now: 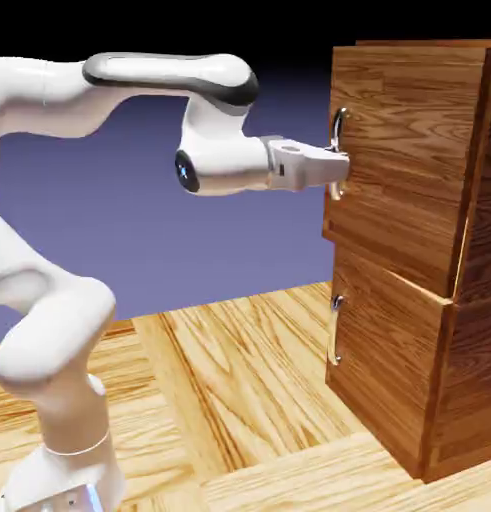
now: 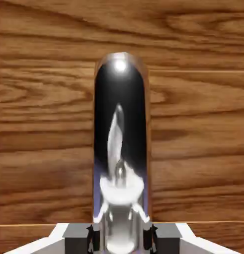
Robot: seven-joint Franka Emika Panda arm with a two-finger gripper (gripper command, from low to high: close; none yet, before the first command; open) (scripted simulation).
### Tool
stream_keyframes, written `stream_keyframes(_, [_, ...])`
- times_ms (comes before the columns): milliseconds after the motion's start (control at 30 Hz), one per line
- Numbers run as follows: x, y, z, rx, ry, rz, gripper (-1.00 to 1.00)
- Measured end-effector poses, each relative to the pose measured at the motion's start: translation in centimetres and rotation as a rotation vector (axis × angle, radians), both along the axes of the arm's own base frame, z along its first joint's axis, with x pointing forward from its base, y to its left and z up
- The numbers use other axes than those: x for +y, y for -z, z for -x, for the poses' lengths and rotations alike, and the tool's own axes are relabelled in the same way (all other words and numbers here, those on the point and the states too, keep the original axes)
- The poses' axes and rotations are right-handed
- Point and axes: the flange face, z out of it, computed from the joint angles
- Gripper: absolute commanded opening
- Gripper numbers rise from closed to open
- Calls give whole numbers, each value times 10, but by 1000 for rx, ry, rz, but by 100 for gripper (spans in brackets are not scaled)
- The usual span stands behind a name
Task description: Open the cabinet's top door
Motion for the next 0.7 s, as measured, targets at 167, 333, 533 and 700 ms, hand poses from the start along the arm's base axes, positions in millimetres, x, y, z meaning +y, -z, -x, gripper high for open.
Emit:
stream_keyframes(167, [-20,0,24,0,-108,0,-100])
stream_keyframes(333, [-42,0,45,0,-213,0,-100])
stream_keyframes(533, [-72,0,68,1,-343,3,-100])
stream_keyframes(700, [-102,0,85,1,-461,0,-100])
